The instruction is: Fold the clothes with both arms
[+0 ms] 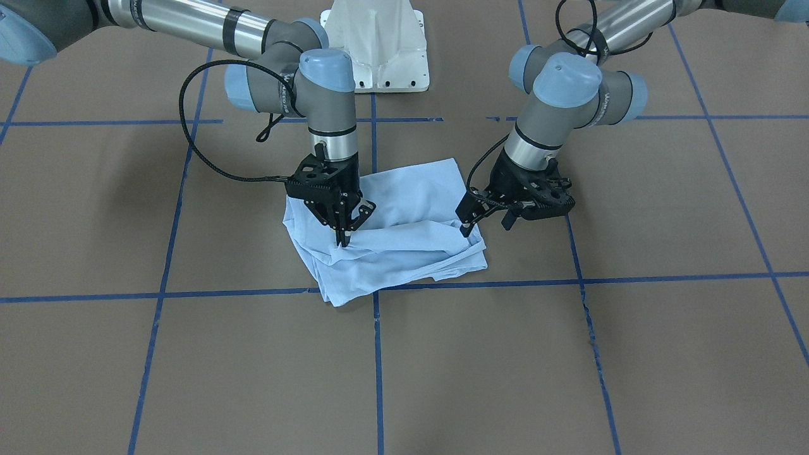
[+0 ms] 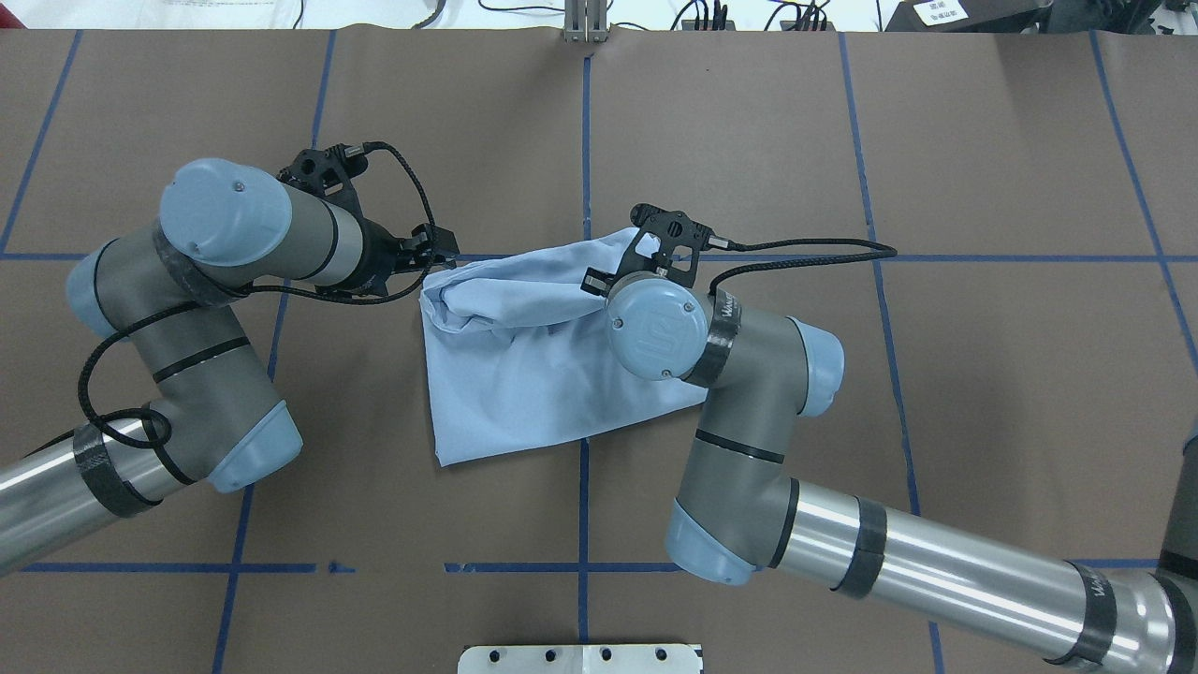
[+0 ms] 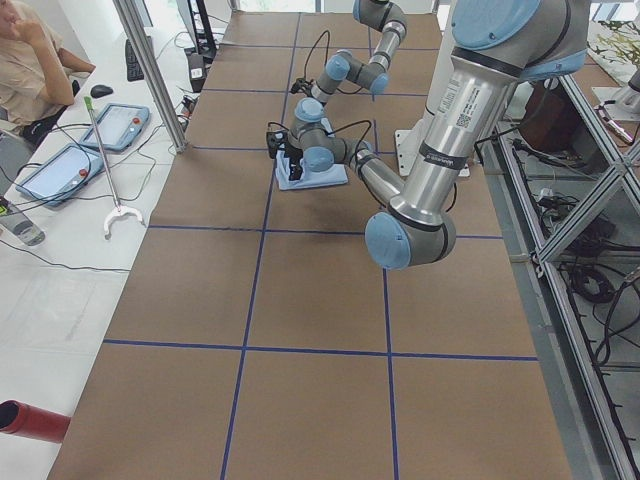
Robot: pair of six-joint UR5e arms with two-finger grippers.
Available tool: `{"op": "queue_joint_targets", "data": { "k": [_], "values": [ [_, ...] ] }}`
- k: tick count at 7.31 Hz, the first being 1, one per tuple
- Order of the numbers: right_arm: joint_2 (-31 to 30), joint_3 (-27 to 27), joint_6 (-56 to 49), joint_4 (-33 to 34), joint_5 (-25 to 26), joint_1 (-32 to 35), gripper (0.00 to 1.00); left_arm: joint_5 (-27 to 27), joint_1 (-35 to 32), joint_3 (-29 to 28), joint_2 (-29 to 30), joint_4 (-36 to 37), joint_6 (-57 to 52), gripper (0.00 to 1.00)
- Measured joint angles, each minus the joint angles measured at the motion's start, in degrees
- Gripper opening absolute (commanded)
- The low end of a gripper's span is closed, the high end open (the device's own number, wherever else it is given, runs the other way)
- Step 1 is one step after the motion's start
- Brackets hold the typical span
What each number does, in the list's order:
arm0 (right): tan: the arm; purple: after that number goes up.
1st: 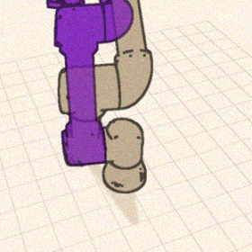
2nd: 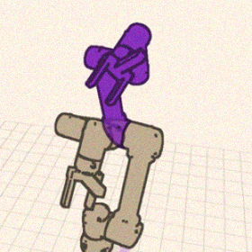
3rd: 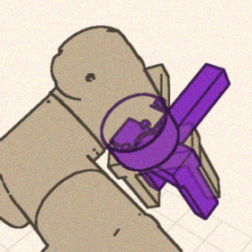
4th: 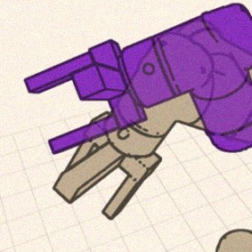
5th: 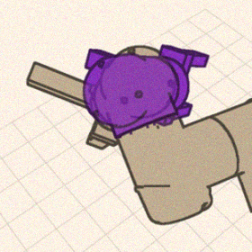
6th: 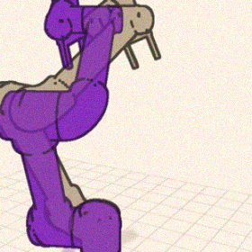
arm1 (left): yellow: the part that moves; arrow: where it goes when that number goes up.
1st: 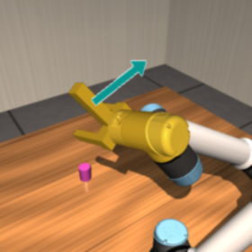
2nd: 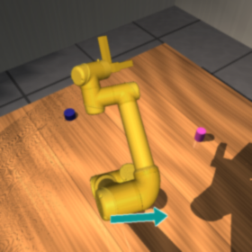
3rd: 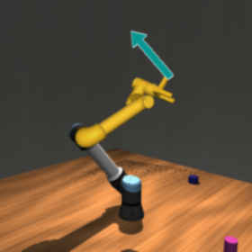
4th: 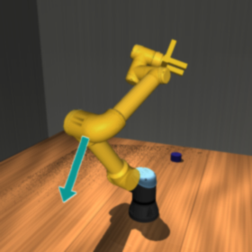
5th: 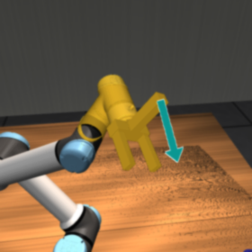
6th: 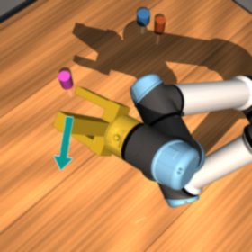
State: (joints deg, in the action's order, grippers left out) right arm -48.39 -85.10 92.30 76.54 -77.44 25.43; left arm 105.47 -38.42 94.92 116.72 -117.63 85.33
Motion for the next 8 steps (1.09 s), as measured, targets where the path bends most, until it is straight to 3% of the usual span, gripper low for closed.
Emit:
{"op": "queue_joint_targets", "data": {
  "k": [1, 2, 3, 4, 6, 8],
  "values": [
    [2.1, 3.1, -1.5, 0.0, 0.0, 1.0, 0.00, 0.0, 0.0, 0.0, 0.0, 0.0, 0.0, 1.00],
    [3.6, 5.4, -3.3, -0.1, 0.0, 2.2, 0.18, 0.0, 0.0, 0.0, 0.0, 0.0, 0.1, 1.00],
    [5.4, 8.0, -4.9, -0.1, -0.1, 3.3, 0.47, 0.0, 0.0, 0.0, 0.0, 0.0, 0.1, 1.00],
    [7.6, 10.8, -5.7, -0.1, -0.1, 4.2, 0.99, 0.0, 0.1, 0.0, 0.0, 0.0, 0.1, 1.00],
    [10.3, 14.0, -8.0, -0.1, -1.3, 5.9, 1.00, 0.0, 0.3, 0.0, 0.0, 0.1, 0.1, 1.00],
    [11.3, 14.4, -13.2, -0.1, -11.3, 10.7, 1.00, -0.2, 1.4, 0.0, 0.4, 1.6, 0.3, 1.00]
  ]
}}
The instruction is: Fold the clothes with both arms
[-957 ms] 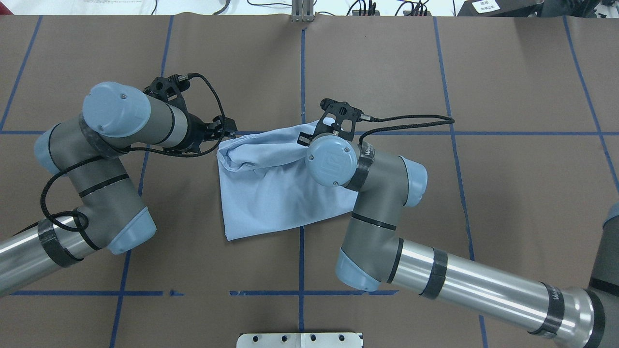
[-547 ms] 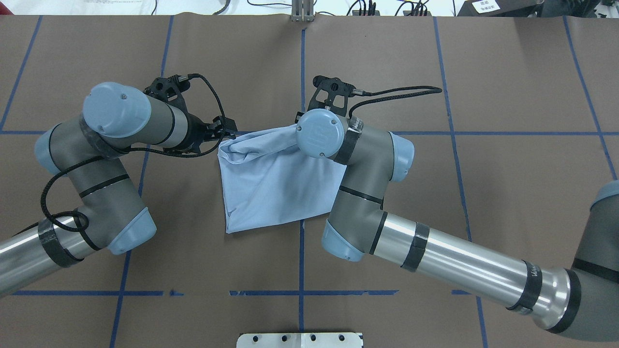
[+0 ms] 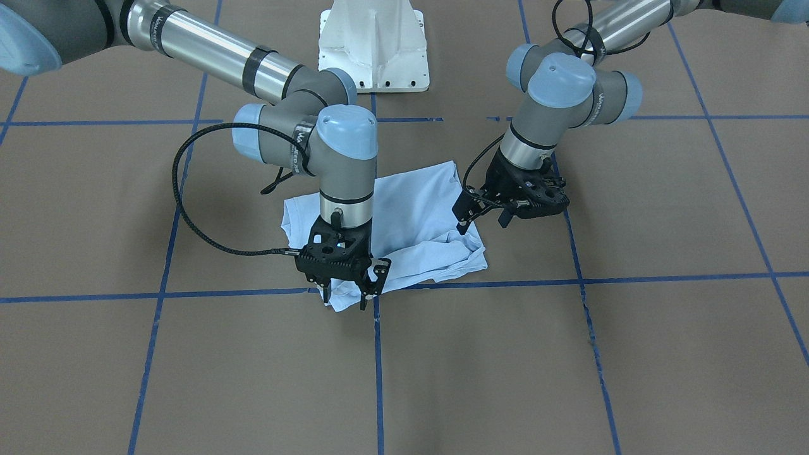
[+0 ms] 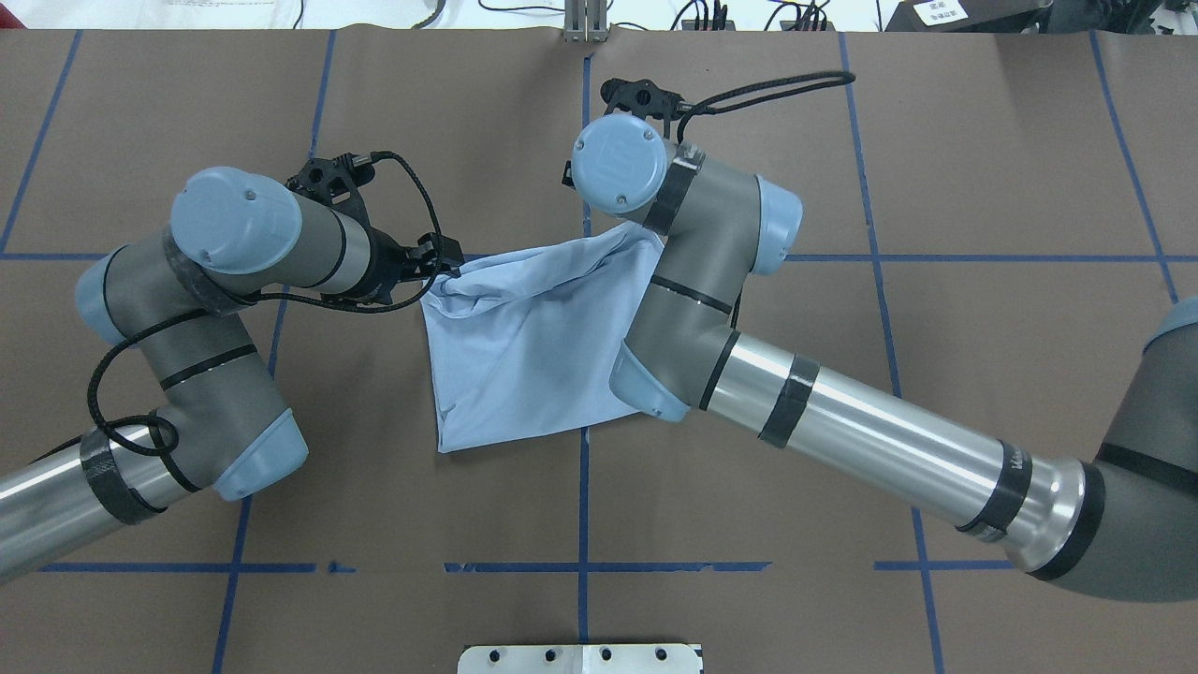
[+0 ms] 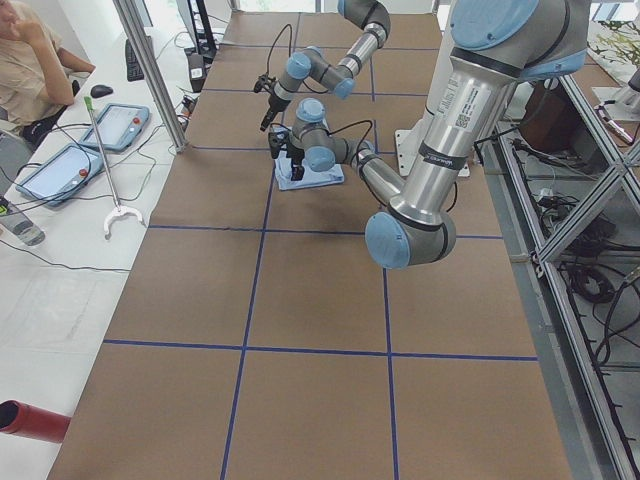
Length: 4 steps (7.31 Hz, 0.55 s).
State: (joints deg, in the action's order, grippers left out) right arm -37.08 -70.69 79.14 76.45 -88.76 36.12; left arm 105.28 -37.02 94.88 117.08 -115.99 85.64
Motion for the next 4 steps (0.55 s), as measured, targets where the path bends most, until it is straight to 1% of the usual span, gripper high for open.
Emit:
{"op": "queue_joint_targets", "data": {
  "k": [1, 2, 3, 4],
  "values": [
    [0.1, -0.1, -3.1, 0.0, -5.0, 2.3, 1.00, -0.5, 1.6, 0.1, 0.8, 3.2, 0.5, 1.00],
    [0.0, -0.2, -5.6, -0.1, -8.3, 3.9, 1.00, -1.7, 3.7, 0.1, 2.1, 7.1, 1.2, 1.00],
    [-0.3, -0.3, -6.7, -0.1, -10.0, 4.7, 1.00, -3.4, 5.6, -0.2, 3.6, 10.3, 1.5, 1.00],
    [-0.4, -0.3, -7.2, -0.1, -10.8, 5.0, 1.00, -4.6, 7.0, -0.8, 5.2, 12.8, 1.6, 1.00]
  ]
}}
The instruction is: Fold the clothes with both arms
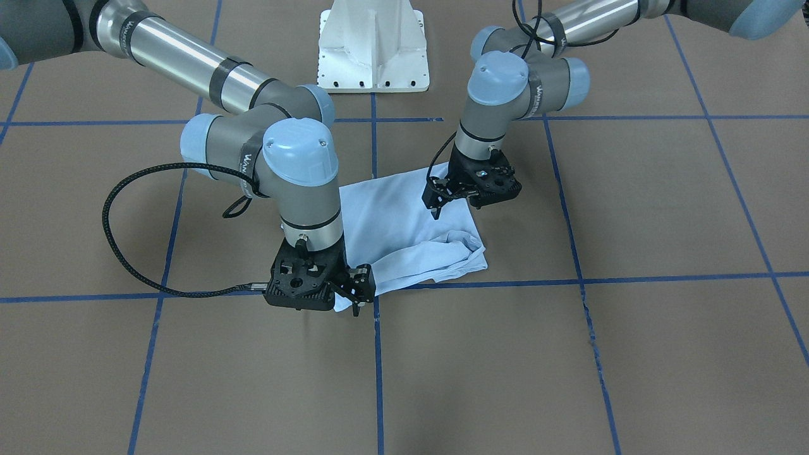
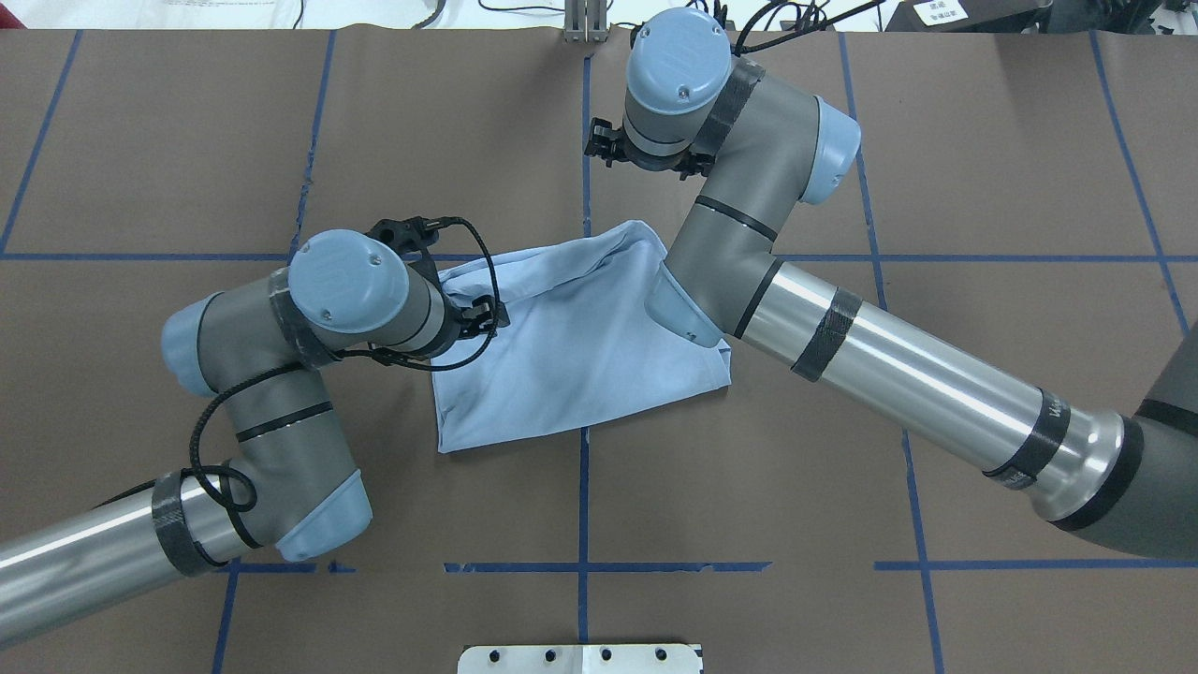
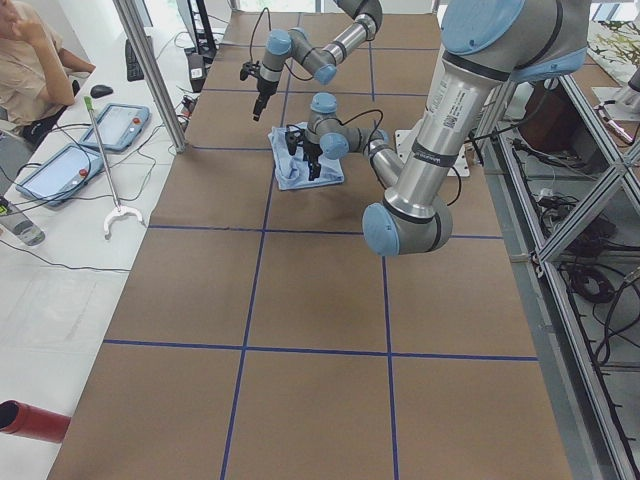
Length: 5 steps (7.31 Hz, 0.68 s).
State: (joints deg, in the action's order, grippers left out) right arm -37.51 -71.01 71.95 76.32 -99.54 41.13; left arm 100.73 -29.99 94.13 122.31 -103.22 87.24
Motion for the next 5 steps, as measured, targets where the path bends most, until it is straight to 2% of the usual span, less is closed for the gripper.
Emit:
{"op": "queue_joint_targets", "data": {
  "k": [5],
  "values": [
    [-0.6, -0.4, -0.2, -0.2, -0.5, 0.2, 1.00, -1.8, 0.0, -8.2, 5.8, 2.2, -0.2, 1.00]
  ]
}}
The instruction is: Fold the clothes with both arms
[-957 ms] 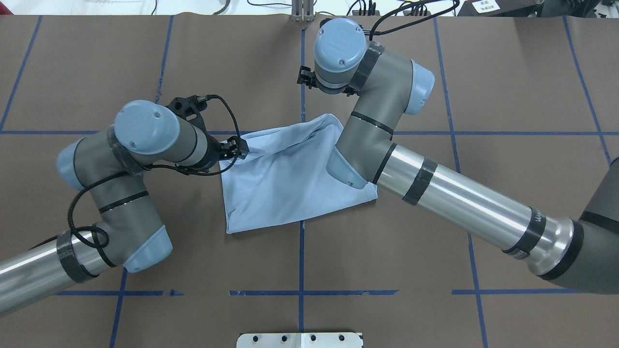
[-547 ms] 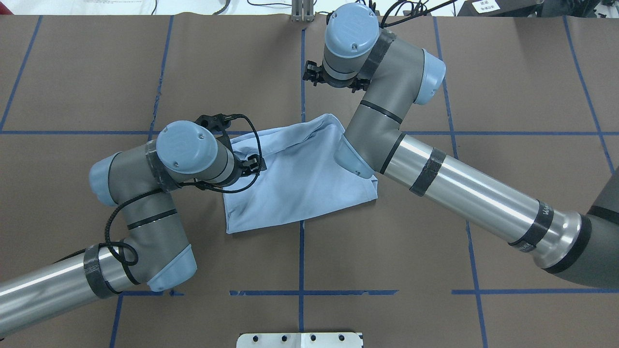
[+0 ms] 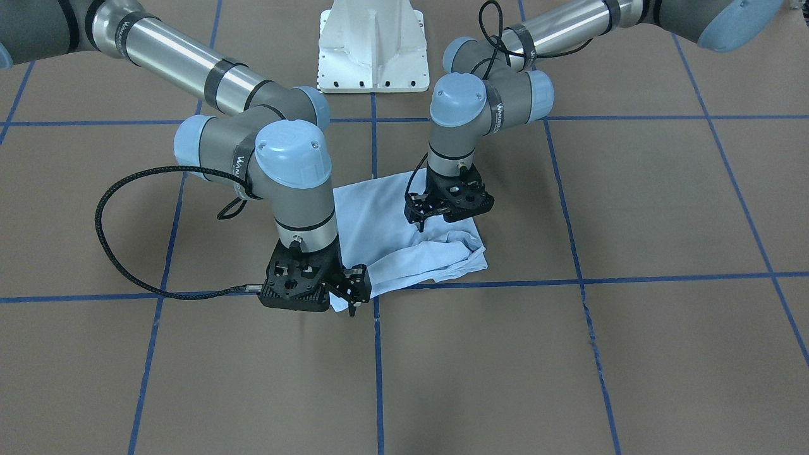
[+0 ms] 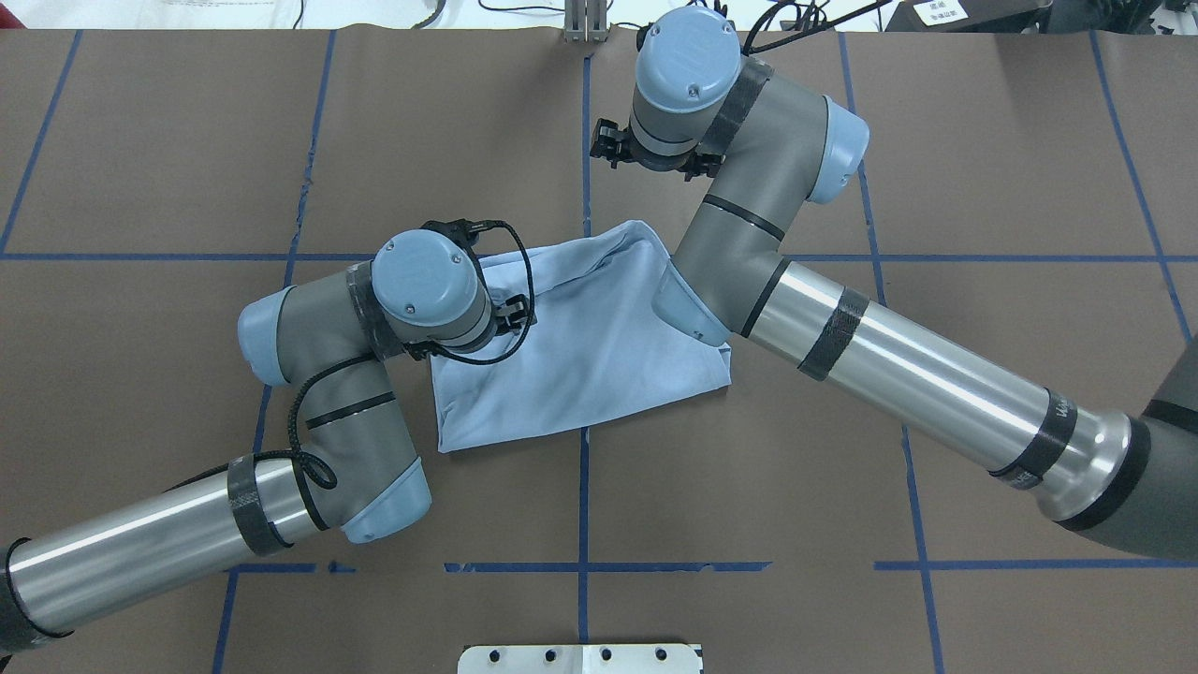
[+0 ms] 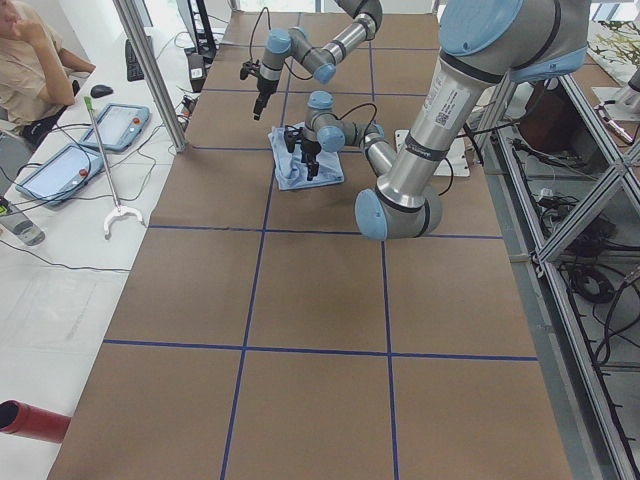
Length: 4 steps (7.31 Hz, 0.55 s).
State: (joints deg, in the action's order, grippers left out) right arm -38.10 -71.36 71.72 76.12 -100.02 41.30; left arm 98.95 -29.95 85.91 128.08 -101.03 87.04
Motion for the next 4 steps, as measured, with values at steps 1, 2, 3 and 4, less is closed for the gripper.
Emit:
{"op": "queue_joint_targets", "data": {
  "k": [1, 2, 3, 4],
  "values": [
    [0.0, 0.0, 0.0, 0.0, 0.0, 0.0, 1.00, -0.2, -1.2, -1.3, 0.3, -0.1, -0.2, 1.00],
    [-0.1, -0.1, 0.0, -0.1, 0.0, 0.0, 1.00, -0.3, -2.8, -3.0, 0.8, -0.3, -0.6, 1.00],
    [-0.2, -0.2, 0.0, -0.1, 0.0, 0.0, 1.00, -0.3, -4.5, -5.2, 1.7, -0.5, -1.4, 1.00],
    [-0.7, -0.6, 0.0, -0.1, 0.0, 0.0, 1.00, -0.3, -6.7, -7.2, 2.3, -0.7, -3.2, 1.00]
  ]
}}
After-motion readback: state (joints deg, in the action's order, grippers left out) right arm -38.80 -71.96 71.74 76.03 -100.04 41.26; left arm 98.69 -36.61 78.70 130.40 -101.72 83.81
